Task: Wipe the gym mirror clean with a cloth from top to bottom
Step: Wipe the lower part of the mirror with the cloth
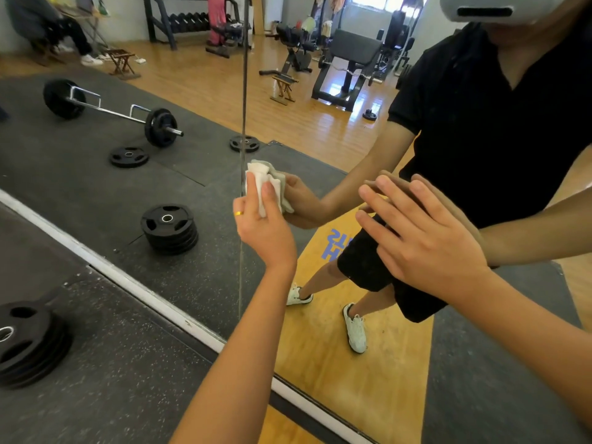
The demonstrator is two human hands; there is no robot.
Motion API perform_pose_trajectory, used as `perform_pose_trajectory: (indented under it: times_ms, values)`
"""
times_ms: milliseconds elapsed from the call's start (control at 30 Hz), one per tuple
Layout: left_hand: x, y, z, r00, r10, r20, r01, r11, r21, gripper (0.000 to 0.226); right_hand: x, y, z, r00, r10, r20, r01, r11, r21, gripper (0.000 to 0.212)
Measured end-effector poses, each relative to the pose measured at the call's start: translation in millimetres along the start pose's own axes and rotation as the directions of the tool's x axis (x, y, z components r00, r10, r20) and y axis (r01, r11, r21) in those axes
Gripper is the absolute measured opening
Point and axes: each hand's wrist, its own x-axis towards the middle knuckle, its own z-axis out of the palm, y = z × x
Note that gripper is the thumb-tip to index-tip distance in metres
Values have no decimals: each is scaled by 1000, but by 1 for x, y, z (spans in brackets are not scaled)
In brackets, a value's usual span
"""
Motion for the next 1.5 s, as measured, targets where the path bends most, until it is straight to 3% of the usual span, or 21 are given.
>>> perform_pose_trajectory:
  times_ms: [233, 433, 600, 667, 833, 1067, 1233, 1500]
  values:
    - [-65, -20, -8, 996, -63, 66, 65, 998, -18, 38, 2, 0, -3, 1000, 8, -30, -7, 1000, 10, 47]
    - [-19, 2, 12, 996, 91, 14, -89, 992, -89, 41, 2, -1, -2, 1000, 2, -22, -3, 1000, -4, 46]
    - [-78, -41, -21, 991, -85, 104, 87, 996, -11, 41, 1, 0, -3, 1000, 2, -18, -2, 1000, -25, 46]
    - [-67, -44, -28, 990, -55, 127, 51, 998, 34, 41, 1, -1, -3, 1000, 4, -23, -5, 1000, -26, 46]
    - [9, -11, -7, 993, 115, 33, -115, 993, 16, 37, 0, 0, -1, 1000, 5, 7, -4, 999, -38, 50]
    - [-60, -40, -20, 991, -100, 83, 100, 995, 6, 40, 1, 2, -5, 1000, -6, -2, 6, 999, -33, 47]
    - [-53, -39, -23, 990, -94, 109, 92, 995, 25, 37, 1, 1, -4, 1000, -2, -11, 2, 1000, -31, 47]
    - [-68, -30, 2, 976, -212, -39, 210, 976, -62, 40, 0, 6, -22, 991, -50, 123, 36, 993, 111, 52]
